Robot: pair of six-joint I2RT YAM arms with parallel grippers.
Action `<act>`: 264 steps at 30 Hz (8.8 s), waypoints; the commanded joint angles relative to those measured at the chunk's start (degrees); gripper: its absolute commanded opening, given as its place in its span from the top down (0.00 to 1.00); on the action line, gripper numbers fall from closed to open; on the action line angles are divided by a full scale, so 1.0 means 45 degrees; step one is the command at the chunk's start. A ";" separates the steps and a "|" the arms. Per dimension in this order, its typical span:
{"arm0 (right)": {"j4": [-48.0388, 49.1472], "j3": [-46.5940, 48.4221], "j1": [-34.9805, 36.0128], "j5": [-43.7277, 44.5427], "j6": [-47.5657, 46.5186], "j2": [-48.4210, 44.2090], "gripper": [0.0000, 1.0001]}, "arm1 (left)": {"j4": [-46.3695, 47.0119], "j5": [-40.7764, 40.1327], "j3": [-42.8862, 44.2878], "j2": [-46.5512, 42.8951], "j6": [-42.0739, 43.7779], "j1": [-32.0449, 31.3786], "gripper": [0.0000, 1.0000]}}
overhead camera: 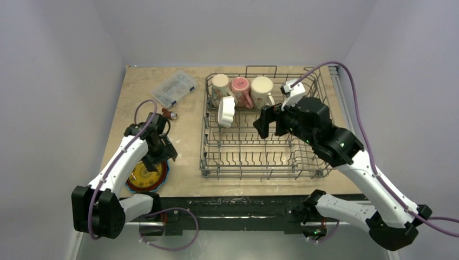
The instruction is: Load the mixed dishes into the dish rack
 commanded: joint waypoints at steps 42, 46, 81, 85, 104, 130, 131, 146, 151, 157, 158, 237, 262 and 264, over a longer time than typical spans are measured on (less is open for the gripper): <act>0.0626 -0.1911 -0.0016 0.0109 -0.0641 -0.1695 0.01 | 0.1584 -0.2006 -0.0514 0.3614 0.1317 0.0171 0.67; 0.0616 -0.1932 -0.0012 0.0173 -0.0641 -0.1820 0.01 | 0.1632 -0.2043 -0.0424 0.3971 0.1274 0.0184 0.68; 0.1287 -0.1420 -0.0003 -0.0914 -0.0744 -0.0178 0.01 | -0.3643 -0.3936 0.2795 -0.1052 -0.0808 0.0170 1.00; 0.1337 -0.1347 -0.0013 -0.1038 -0.0731 0.0088 0.01 | -0.4176 -0.3832 0.3375 -0.1438 -0.1010 0.0170 1.00; 0.2166 -0.0901 -0.0032 -0.0789 0.2167 0.0470 0.01 | 0.0450 0.2809 0.9116 -0.2623 -0.1969 0.0171 1.00; 1.3241 -0.3471 -0.2923 -0.8116 1.6409 0.0475 0.01 | 1.4663 0.6612 0.6950 -0.1260 -0.7583 -0.3642 1.00; 1.3360 -0.3422 -0.2915 -0.8088 1.6635 0.0573 0.01 | 1.4854 0.6625 0.6916 -0.1190 -0.7673 -0.3724 1.00; 1.6902 -0.3445 -0.2909 -0.6655 2.0301 0.0892 0.05 | 1.6344 0.6420 0.5489 -0.1015 -0.7957 -0.5316 1.00; 1.7280 -0.3670 -0.2919 -0.6278 2.0892 0.0671 0.24 | 1.6646 0.5990 0.4763 -0.1404 -0.7877 -0.5404 1.00; 1.7238 -0.3855 -0.2904 -0.5960 2.1071 0.0359 0.53 | 1.6810 0.5987 0.4517 -0.1522 -0.7841 -0.5572 1.00; 1.7192 -0.3855 -0.2889 -0.5966 2.1061 0.0317 0.59 | 1.6797 0.6002 0.4483 -0.1530 -0.7788 -0.5613 1.00; -0.3189 0.6057 0.2926 0.0179 0.9020 0.8886 1.00 | -0.2046 0.3276 0.9844 -0.5198 0.5976 -0.5683 0.09; -0.3213 0.5665 0.3381 0.0752 0.8835 1.0322 0.91 | -0.2157 0.3215 0.9606 -0.5400 0.5940 -0.5672 0.08; -0.3194 0.5702 0.3381 0.0617 0.8834 1.0405 0.86 | -0.2168 0.3234 0.9578 -0.5380 0.5927 -0.5685 0.08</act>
